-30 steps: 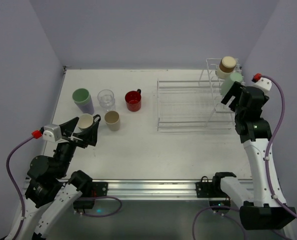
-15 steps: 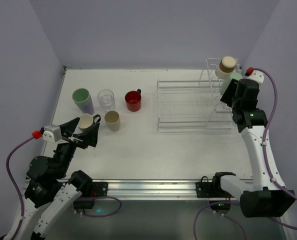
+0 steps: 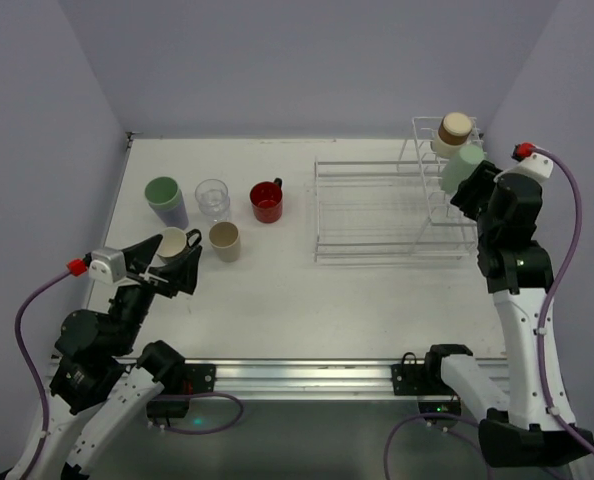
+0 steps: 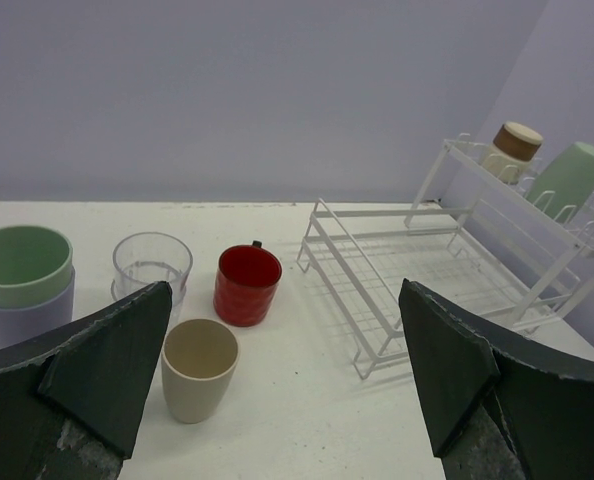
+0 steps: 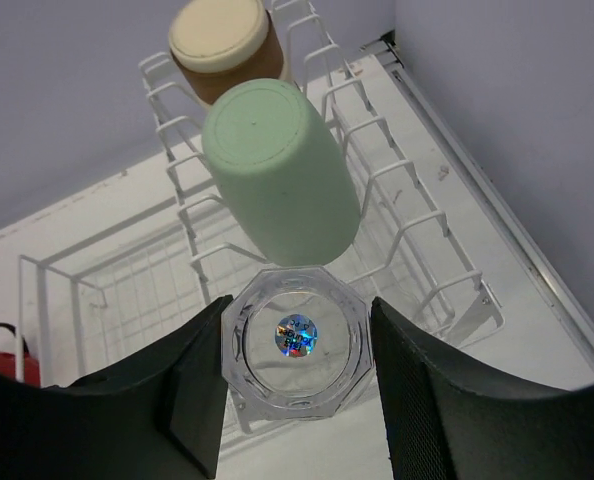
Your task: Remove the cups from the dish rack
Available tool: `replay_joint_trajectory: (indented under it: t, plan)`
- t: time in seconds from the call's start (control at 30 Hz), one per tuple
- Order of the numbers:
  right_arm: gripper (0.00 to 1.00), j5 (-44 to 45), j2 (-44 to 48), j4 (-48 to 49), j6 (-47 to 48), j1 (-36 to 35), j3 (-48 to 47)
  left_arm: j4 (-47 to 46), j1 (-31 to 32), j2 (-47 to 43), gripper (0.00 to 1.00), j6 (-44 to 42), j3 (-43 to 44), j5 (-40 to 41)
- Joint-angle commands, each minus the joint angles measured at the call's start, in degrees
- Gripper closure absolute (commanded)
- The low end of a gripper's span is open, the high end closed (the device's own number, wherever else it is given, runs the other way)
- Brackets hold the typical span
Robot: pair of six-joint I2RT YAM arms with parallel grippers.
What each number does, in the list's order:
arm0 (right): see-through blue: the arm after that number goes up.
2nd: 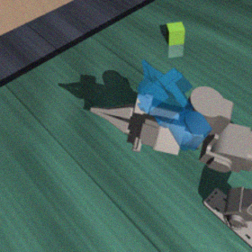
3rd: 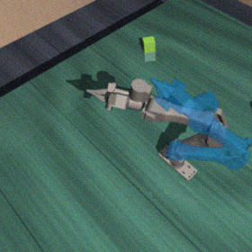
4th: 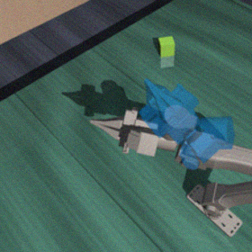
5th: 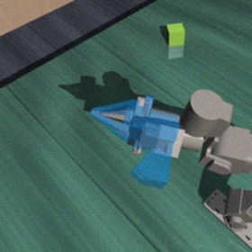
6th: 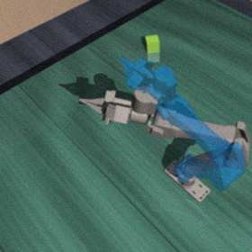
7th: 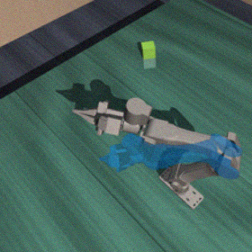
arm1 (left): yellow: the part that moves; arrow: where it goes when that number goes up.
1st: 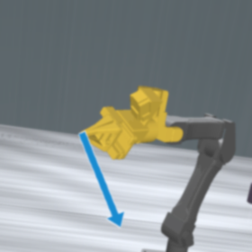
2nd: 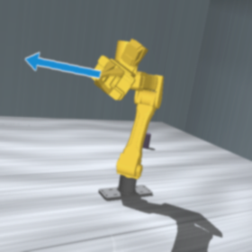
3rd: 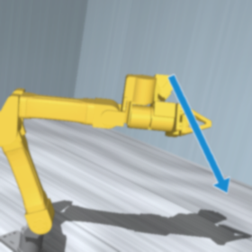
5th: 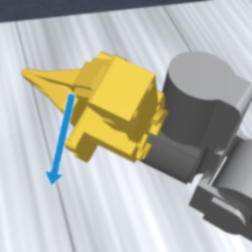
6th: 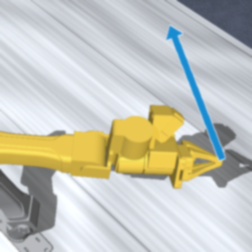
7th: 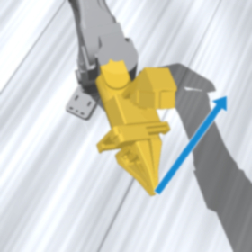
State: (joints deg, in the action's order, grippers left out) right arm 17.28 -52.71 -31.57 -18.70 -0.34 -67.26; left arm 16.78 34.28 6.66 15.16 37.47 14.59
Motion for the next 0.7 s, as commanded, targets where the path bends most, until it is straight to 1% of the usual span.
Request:
replay_joint_trajectory:
  t: [0.0, 0.1, 0.13, 0.2, 0.23, 0.27, 0.3, 0.33, 0.37, 0.4, 0.43, 0.47, 0.5, 0.53, 0.57, 0.6, 0.63, 0.67]
  plan:
    - [0.78, -4.09, 3.83, 1.78, -2.04, -0.98, -1.2, -2.45, 0.52, 1.52, 0.0, -1.97, -0.03, -3.16]
    - [0.78, -6.37, 8.22, 2.47, -3.7, -3.61, -0.06, -3.68, 0.52, 2.65, 0.0, -1.71, -0.21, -6.58]
    - [0.79, -7.51, 9.45, 3.0, -4.41, -4.23, 0.38, -4.03, 0.52, 3.18, 0.0, -1.19, -0.21, -9.11]
    - [0.8, -14.35, 12.8, 6.32, -7.21, -6.16, 2.83, -4.91, 0.52, 5.63, 0.0, -0.22, 0.14, -12.11]
    - [0.8, -16.81, 13.33, 7.3, -8.36, -7.04, 3.62, -6.13, 0.52, 6.61, 0.0, 1.87, 0.06, -15.09]
    - [0.8, -22.58, 13.42, 8.1, -9.15, -9.22, 4.68, -7.18, 0.52, 7.66, 0.0, 3.2, -0.12, -17.73]
    - [0.79, -25.16, 12.99, 10.63, -11.25, -10.81, 5.47, -8.5, 0.52, 9.93, 0.0, 4.43, -1.16, -19.75]
    - [0.79, -27.71, 12.55, 12.66, -12.32, -12.39, 6.35, -12.17, 0.52, 11.09, 0.01, 7.57, -1.87, -24.3]
    - [0.79, -29.65, 12.02, 14.85, -13.2, -16.41, 8.44, -14.47, 0.52, 12.4, 0.01, 9.43, -2.75, -26.35]
    - [0.79, -32.19, 10.71, 19.92, -14.95, -18.97, 9.6, -17.19, 0.52, 15.2, 0.02, 11.28, -4.93, -28.28]
    - [0.79, -32.65, 9.91, 23.02, -15.57, -21.43, 10.74, -23.83, 0.52, 16.62, 0.02, 15.21, -6.09, -32.3]
    - [0.79, -33.09, 9.21, 25.83, -16.27, -25.98, 13.01, -26.94, 0.52, 18.2, 0.04, 17.25, -7.23, -34.26]
    - [0.79, -34.66, 7.46, 31.51, -17.94, -27.94, 14.17, -29.75, 0.61, 21.44, 0.05, 19.01, -8.81, -35.84]
    - [0.79, -35.64, 6.4, 35.31, -18.82, -29.44, 16.18, -35.53, 0.61, 23.04, 0.06, 22.6, -9.52, -38.82]
    - [0.79, -36.69, 5.35, 37.96, -19.61, -31.72, 17.07, -38.63, 0.61, 24.7, 0.07, 24.46, -10.13, -40.15]
    - [0.79, -37.57, 4.2, 43.56, -21.27, -32.87, 18.04, -41.62, 0.61, 27.51, 0.08, 26.13, -10.84, -41.21]
    - [0.79, -39.23, 1.93, 45.61, -21.81, -33.75, 19.0, -48.78, 0.7, 28.66, 0.09, 29.54, -12.58, -43.31]
    - [0.79, -39.77, 0.69, 47.11, -22.17, -35.68, 19.27, -51.9, 0.78, 29.98, 0.11, 31.23, -13.38, -43.94]
